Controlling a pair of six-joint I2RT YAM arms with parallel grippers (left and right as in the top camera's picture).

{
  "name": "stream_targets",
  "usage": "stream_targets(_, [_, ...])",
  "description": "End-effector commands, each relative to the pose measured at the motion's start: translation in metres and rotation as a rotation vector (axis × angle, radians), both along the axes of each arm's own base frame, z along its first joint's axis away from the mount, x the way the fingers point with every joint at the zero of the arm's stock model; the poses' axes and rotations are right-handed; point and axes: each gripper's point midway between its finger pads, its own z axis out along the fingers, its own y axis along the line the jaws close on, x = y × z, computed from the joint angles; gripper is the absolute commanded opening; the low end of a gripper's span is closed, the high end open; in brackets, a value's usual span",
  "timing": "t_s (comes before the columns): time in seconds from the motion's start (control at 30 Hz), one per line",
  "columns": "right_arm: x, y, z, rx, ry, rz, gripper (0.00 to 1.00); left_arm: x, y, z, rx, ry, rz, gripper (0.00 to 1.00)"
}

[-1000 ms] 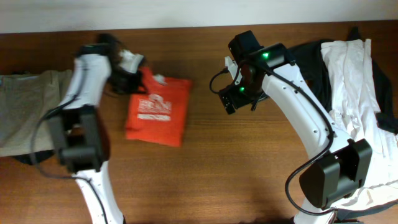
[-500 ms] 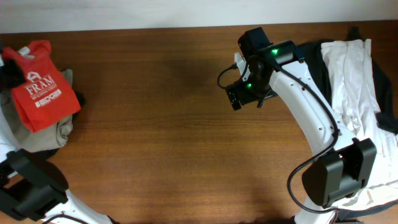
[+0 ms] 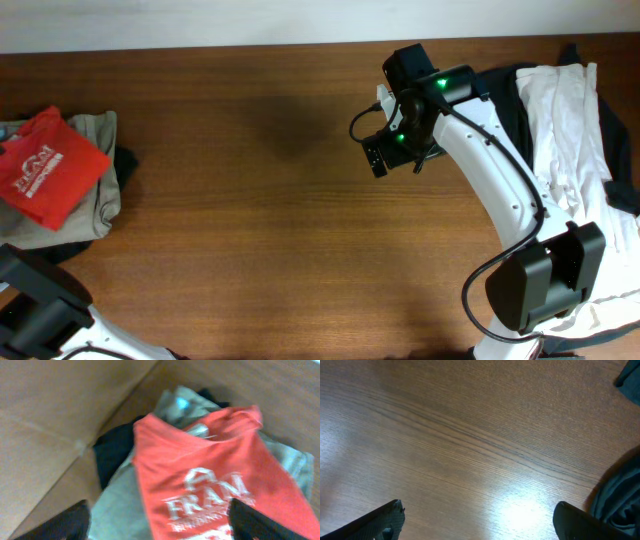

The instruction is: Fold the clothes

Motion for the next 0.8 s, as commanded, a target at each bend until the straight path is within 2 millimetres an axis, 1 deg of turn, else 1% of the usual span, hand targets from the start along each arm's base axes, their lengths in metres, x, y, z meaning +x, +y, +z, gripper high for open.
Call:
stream_targets(0.0, [0.001, -0.001, 0.013, 0.016, -0.035, -0.015, 1.0, 0.002, -0.003, 0.004, -0.024, -0.025, 0.03, 0.93])
stream_targets(0.03, [0.002, 0.0, 0.013, 0.02, -0.037, -0.015, 0.99, 0.018, -0.022, 0.006, -0.064, -0.06, -0.037, 0.99])
stream_targets(0.07, [0.003, 0.004, 0.014, 0.046, -0.041, -0.011, 0.99, 0.033, -0.041, 0.008, -0.086, -0.08, -0.095, 0.99])
stream_targets(0.1, [0.008, 0.017, 0.017, 0.113, -0.056, 0.001, 0.99, 0.054, -0.071, 0.009, -0.088, -0.077, -0.17, 0.99])
stream_targets(0.13, [0.013, 0.024, 0.019, 0.153, -0.07, -0.01, 0.99, 0.073, -0.105, 0.007, -0.096, -0.065, -0.243, 0.99])
stream_targets(0.17, [0.02, 0.029, 0.022, 0.188, -0.093, -0.048, 0.99, 0.087, -0.136, 0.005, -0.106, -0.051, -0.306, 0.99])
stream_targets(0.2, [0.029, 0.032, 0.026, 0.212, -0.123, -0.089, 0.99, 0.101, -0.176, 0.002, -0.119, -0.032, -0.385, 0.99])
stream_targets(0.23, [0.041, 0.033, 0.03, 0.239, -0.167, -0.104, 0.99, 0.115, -0.243, -0.003, -0.137, 0.009, -0.516, 0.99])
stream_targets(0.27, [0.047, 0.03, 0.032, 0.257, -0.18, -0.114, 0.99, 0.117, -0.279, -0.007, -0.15, 0.04, -0.584, 0.99])
stream_targets(0.3, [0.053, 0.02, 0.034, 0.274, -0.186, -0.14, 0.99, 0.114, -0.316, -0.014, -0.162, 0.093, -0.65, 0.99])
stream_targets(0.33, [0.056, 0.007, 0.034, 0.283, -0.185, -0.171, 0.99, 0.107, -0.341, -0.02, -0.163, 0.142, -0.702, 0.99])
stream_targets(0.37, [0.058, -0.012, 0.033, 0.291, -0.171, -0.216, 0.99, 0.091, -0.366, -0.032, -0.162, 0.244, -0.749, 0.99])
stream_targets(0.4, [0.056, -0.028, 0.03, 0.28, -0.15, -0.253, 0.99, 0.074, -0.375, -0.039, -0.17, 0.322, -0.761, 0.99])
stream_targets(0.43, [0.046, -0.048, 0.025, 0.26, -0.097, -0.3, 0.99, 0.052, -0.382, -0.045, -0.203, 0.413, -0.769, 0.99])
stream_targets(0.47, [0.032, -0.061, 0.02, 0.243, -0.031, -0.338, 0.99, 0.029, -0.383, -0.049, -0.238, 0.503, -0.762, 0.99])
stream_targets(0.5, [0.022, -0.067, 0.017, 0.232, 0.013, -0.357, 0.99, 0.011, -0.382, -0.051, -0.279, 0.567, -0.717, 0.99])
stream_targets(0.53, [0.004, -0.075, 0.014, 0.215, 0.086, -0.385, 0.99, -0.008, -0.381, -0.052, -0.318, 0.633, -0.668, 0.99])
stream_targets(0.57, [-0.015, -0.082, 0.012, 0.197, 0.168, -0.411, 0.99, -0.024, -0.381, -0.051, -0.341, 0.695, -0.655, 0.99])
stream_targets(0.6, [-0.031, -0.087, 0.013, 0.183, 0.23, -0.425, 0.99, -0.032, -0.381, -0.049, -0.358, 0.722, -0.626, 0.99])
stream_targets(0.7, [-0.053, -0.09, 0.018, 0.162, 0.297, -0.415, 0.99, -0.043, -0.382, -0.041, -0.369, 0.74, -0.617, 0.99])
stream_targets(0.77, [-0.061, -0.09, 0.036, 0.173, 0.239, -0.408, 0.99, -0.054, -0.383, -0.026, -0.356, 0.7, -0.621, 0.99])
